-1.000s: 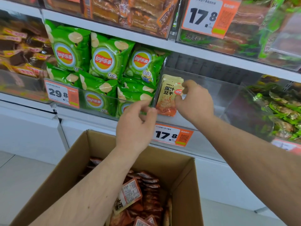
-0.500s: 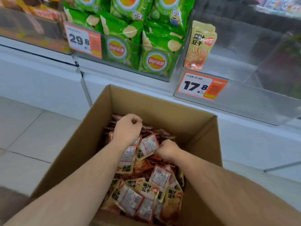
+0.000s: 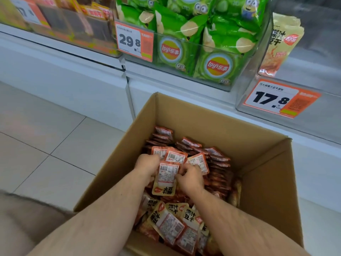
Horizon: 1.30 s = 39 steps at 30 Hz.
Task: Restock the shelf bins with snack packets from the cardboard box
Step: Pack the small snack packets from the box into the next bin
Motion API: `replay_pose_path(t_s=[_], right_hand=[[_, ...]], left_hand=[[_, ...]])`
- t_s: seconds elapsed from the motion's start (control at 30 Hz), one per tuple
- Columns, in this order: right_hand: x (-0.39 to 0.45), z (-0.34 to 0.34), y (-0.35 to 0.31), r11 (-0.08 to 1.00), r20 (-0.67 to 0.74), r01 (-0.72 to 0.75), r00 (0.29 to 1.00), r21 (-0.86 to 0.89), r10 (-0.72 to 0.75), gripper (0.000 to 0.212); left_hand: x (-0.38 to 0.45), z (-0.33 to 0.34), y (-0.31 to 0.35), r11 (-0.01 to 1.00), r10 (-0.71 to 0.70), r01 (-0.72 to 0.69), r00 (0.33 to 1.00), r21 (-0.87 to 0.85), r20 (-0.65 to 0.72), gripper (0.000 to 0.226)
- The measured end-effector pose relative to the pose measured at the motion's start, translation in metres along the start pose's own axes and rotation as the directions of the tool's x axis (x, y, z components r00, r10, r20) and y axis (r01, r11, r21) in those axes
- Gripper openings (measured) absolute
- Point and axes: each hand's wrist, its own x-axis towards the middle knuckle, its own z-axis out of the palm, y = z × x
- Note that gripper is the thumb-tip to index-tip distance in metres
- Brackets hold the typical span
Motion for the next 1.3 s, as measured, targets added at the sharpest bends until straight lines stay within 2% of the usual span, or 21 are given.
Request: replay_pose_path(t_s=[0.1, 0.23, 0.27, 0.33, 0.4, 0.47, 0.53, 0.57, 0.63, 0.67, 0.7, 0.73, 0.8, 0.83, 0.9, 0.93, 0.97, 1.03, 1.1, 1.17, 1.3], right_hand=[[-0.004, 0.002, 0.000, 0.992, 0.053, -0.024, 0.998, 0.121, 0.017, 0.025], [-0.010, 0.013, -0.010, 0.943, 0.086, -0.160, 0.986, 0.291, 0.141, 0.064], [-0.009, 0.017, -0.015, 0.938, 0.066, -0.195, 0.981, 0.287, 0.184, 0.067], [-0.007, 0.019, -0.020, 0.926, 0.055, -0.248, 0.969, 0.283, 0.242, 0.057], [-0.007, 0.018, -0.019, 0.930, 0.120, -0.239, 0.970, 0.279, 0.213, 0.044], [-0.013, 0.004, -0.017, 0.953, 0.125, -0.144, 0.986, 0.267, 0.114, 0.029], [-0.023, -0.020, -0.013, 0.979, -0.014, 0.123, 0.992, 0.160, -0.122, 0.015], [-0.029, -0.032, -0.011, 0.952, -0.109, 0.301, 0.949, 0.052, -0.295, 0.012], [-0.043, -0.051, -0.010, 0.800, -0.187, 0.583, 0.778, -0.141, -0.600, 0.013], [-0.046, -0.056, -0.007, 0.724, -0.152, 0.653, 0.710, -0.222, -0.687, 0.017], [-0.049, -0.061, -0.005, 0.673, -0.087, 0.687, 0.679, -0.275, -0.729, 0.022], [-0.047, -0.063, -0.002, 0.662, -0.015, 0.686, 0.691, -0.301, -0.723, 0.029], [-0.038, -0.072, 0.003, 0.716, 0.069, 0.607, 0.777, -0.345, -0.626, 0.045], [-0.030, -0.075, 0.008, 0.757, 0.048, 0.531, 0.829, -0.382, -0.557, 0.048], [-0.013, -0.078, 0.019, 0.889, -0.048, 0.295, 0.942, -0.350, -0.332, 0.040], [-0.005, -0.077, 0.024, 0.960, -0.085, 0.130, 0.984, -0.248, -0.155, 0.036], [0.002, -0.073, 0.027, 0.993, -0.095, -0.048, 0.995, -0.112, 0.037, 0.037], [0.013, -0.059, 0.032, 0.943, -0.022, -0.314, 0.948, 0.107, 0.318, 0.050], [0.020, -0.039, 0.034, 0.894, 0.034, -0.394, 0.917, 0.214, 0.396, 0.064], [0.024, -0.024, 0.032, 0.881, 0.039, -0.414, 0.908, 0.230, 0.417, 0.073], [0.031, -0.019, 0.025, 0.863, 0.026, -0.456, 0.887, 0.216, 0.462, 0.071]], left_hand=[[-0.012, 0.002, 0.000, 0.993, -0.120, 0.121, 0.986, -0.009, 0.113, 0.024], [-0.023, 0.000, -0.007, 0.987, -0.159, 0.160, 0.966, 0.013, 0.206, 0.021], [-0.025, -0.001, -0.008, 0.987, -0.157, 0.161, 0.965, -0.001, 0.210, 0.023], [-0.023, -0.004, -0.010, 0.983, -0.176, 0.183, 0.965, -0.018, 0.195, 0.024], [-0.021, -0.008, -0.011, 0.977, -0.203, 0.211, 0.963, -0.025, 0.177, 0.027], [-0.018, -0.010, -0.008, 0.966, -0.237, 0.251, 0.955, -0.059, 0.177, 0.035], [-0.012, -0.009, -0.005, 0.945, -0.258, 0.295, 0.938, -0.140, 0.232, 0.050], [-0.010, -0.008, -0.002, 0.923, -0.257, 0.325, 0.919, -0.206, 0.299, 0.057], [-0.005, -0.005, 0.001, 0.875, -0.224, 0.395, 0.842, -0.279, 0.490, 0.069], [-0.003, -0.003, 0.002, 0.872, -0.195, 0.402, 0.809, -0.279, 0.554, 0.068], [-0.005, -0.002, 0.004, 0.881, -0.164, 0.386, 0.792, -0.273, 0.588, 0.061], [-0.008, 0.000, 0.007, 0.903, -0.139, 0.344, 0.801, -0.258, 0.582, 0.050], [-0.010, 0.002, 0.010, 0.939, -0.111, 0.256, 0.859, -0.230, 0.500, 0.027], [-0.010, 0.002, 0.009, 0.955, -0.102, 0.209, 0.898, -0.212, 0.428, 0.020], [-0.006, 0.002, 0.007, 0.968, -0.071, 0.145, 0.941, -0.206, 0.330, 0.016], [-0.004, 0.002, 0.007, 0.968, -0.055, 0.127, 0.950, -0.218, 0.308, 0.015], [-0.002, 0.002, 0.007, 0.967, -0.041, 0.111, 0.956, -0.231, 0.290, 0.015], [0.002, 0.004, 0.007, 0.962, -0.011, 0.080, 0.966, -0.260, 0.259, 0.017], [0.005, 0.006, 0.008, 0.958, 0.012, 0.062, 0.967, -0.281, 0.256, 0.021], [0.007, 0.006, 0.009, 0.953, 0.030, 0.051, 0.965, -0.298, 0.260, 0.022], [0.006, 0.006, 0.009, 0.957, 0.046, 0.034, 0.963, -0.289, 0.265, 0.024]])
